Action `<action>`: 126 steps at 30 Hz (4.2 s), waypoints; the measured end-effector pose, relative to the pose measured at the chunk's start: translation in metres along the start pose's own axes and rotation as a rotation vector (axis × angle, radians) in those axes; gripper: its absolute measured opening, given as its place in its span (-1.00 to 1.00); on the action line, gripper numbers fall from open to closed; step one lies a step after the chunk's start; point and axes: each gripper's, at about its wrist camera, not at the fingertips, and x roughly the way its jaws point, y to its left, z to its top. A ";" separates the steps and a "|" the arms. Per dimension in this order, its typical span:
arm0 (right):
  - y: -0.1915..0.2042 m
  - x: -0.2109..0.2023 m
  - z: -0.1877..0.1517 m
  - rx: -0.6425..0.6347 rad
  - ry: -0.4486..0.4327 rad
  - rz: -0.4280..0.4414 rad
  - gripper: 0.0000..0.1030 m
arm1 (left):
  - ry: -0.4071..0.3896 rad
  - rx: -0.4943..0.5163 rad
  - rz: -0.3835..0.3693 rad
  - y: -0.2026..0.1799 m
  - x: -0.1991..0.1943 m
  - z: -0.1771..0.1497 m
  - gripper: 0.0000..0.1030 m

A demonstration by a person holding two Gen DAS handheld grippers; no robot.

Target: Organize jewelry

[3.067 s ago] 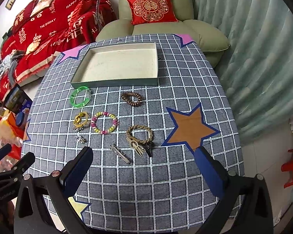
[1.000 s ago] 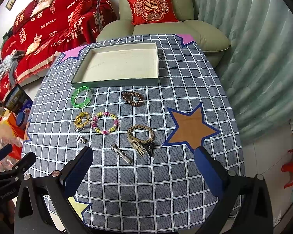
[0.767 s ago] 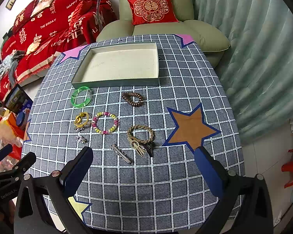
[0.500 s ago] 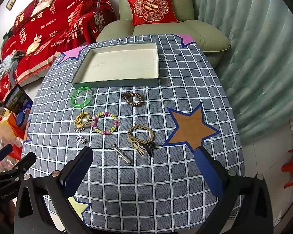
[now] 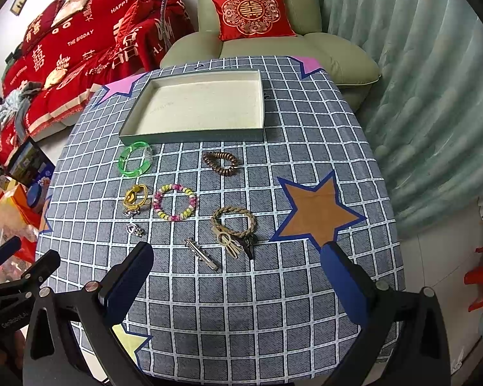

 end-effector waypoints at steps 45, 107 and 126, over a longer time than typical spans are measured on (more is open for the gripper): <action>-0.053 0.124 0.004 0.030 0.314 -0.002 1.00 | 0.239 -0.149 -0.051 -0.009 0.110 0.000 1.00; -0.027 0.109 0.132 -0.047 0.128 0.230 -0.88 | 0.036 -0.072 -0.200 0.003 0.086 0.086 -0.47; -0.031 0.236 0.229 -0.031 0.199 0.297 -0.88 | 0.035 -0.018 -0.077 -0.048 0.207 0.199 -0.47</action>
